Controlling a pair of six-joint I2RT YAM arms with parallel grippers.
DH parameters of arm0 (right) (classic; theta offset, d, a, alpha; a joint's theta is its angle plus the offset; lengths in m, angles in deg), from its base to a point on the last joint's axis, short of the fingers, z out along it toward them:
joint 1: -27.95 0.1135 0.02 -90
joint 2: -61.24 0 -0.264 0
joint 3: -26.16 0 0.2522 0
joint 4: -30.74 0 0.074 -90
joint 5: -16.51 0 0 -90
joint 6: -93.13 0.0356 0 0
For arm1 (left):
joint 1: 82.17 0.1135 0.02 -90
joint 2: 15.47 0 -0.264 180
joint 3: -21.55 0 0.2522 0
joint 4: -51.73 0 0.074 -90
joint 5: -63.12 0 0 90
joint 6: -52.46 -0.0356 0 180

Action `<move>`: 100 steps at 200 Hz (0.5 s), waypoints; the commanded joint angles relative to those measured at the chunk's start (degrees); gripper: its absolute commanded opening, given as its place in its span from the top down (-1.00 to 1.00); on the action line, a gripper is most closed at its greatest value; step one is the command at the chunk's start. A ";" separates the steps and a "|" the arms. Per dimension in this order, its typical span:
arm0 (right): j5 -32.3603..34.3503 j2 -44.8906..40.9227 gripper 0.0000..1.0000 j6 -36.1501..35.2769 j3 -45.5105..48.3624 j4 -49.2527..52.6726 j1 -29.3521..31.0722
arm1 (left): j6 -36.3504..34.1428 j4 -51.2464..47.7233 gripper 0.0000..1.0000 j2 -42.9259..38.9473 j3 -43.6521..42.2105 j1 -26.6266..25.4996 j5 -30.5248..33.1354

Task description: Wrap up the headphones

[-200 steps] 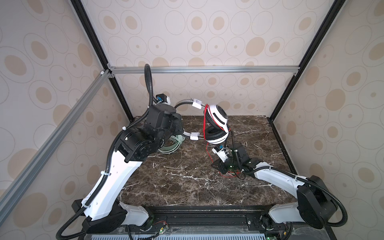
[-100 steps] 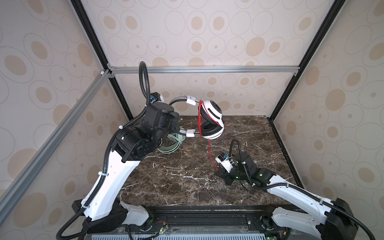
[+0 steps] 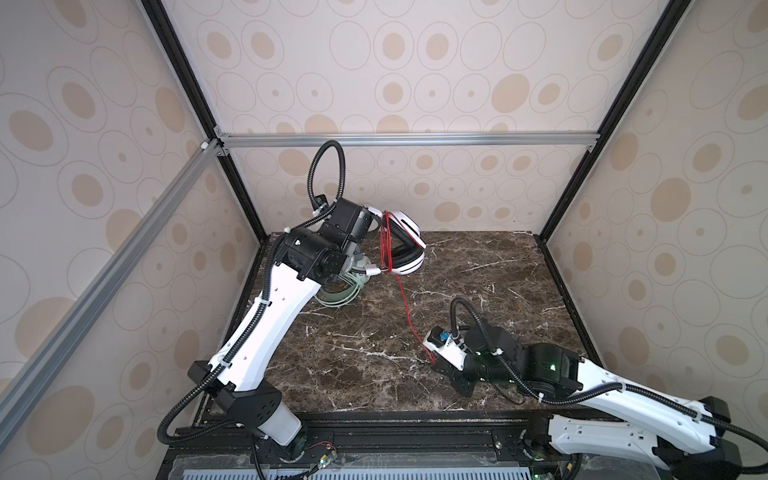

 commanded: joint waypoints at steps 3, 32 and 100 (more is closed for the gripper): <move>7.58 4.30 1.00 -2.30 -5.40 6.56 5.48 | 4.55 1.02 1.00 -1.38 1.47 1.77 -0.44; 12.78 8.27 1.00 -3.89 -10.92 9.05 10.69 | 3.92 1.47 1.00 -1.82 0.38 2.84 -1.01; 33.07 4.48 1.00 -4.59 -15.62 13.64 13.65 | 1.34 3.42 1.00 -2.09 -11.80 3.43 4.84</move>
